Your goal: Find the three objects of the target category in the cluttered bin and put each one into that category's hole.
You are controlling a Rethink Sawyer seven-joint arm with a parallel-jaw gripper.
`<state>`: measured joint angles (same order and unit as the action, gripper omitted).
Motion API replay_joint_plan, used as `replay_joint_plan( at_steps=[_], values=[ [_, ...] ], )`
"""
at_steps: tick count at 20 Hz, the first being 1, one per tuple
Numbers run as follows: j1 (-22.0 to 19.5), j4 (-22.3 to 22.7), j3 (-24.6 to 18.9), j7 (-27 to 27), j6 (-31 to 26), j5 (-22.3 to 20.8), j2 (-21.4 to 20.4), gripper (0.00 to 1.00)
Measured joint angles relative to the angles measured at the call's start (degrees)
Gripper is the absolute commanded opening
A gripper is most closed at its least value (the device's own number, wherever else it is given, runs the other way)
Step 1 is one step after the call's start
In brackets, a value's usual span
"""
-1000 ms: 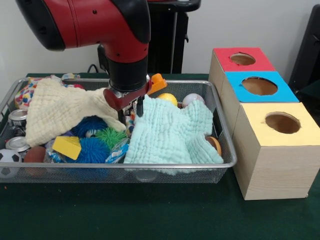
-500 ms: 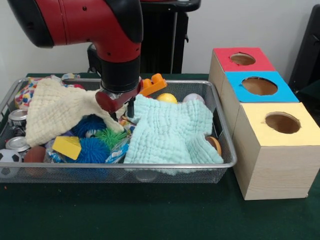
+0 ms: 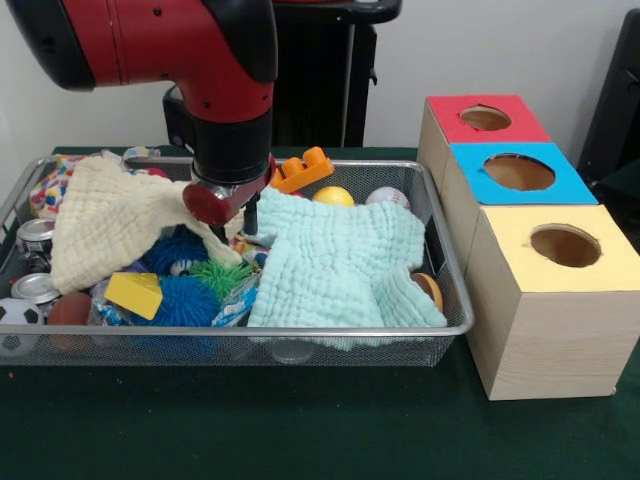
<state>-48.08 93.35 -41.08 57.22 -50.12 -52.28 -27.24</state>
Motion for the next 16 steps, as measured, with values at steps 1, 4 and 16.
replay_joint_plan(
  at_steps=[1, 4, 16],
  values=[
    [-0.01, 0.00, -0.01, -0.11, 0.00, 0.00, -0.06, 1.00],
    [-0.03, 0.00, 0.00, -0.13, 0.00, 0.00, -0.24, 1.00],
    [-0.65, -0.03, -0.05, -0.13, -4.83, 5.31, -2.60, 1.00]
  ],
)
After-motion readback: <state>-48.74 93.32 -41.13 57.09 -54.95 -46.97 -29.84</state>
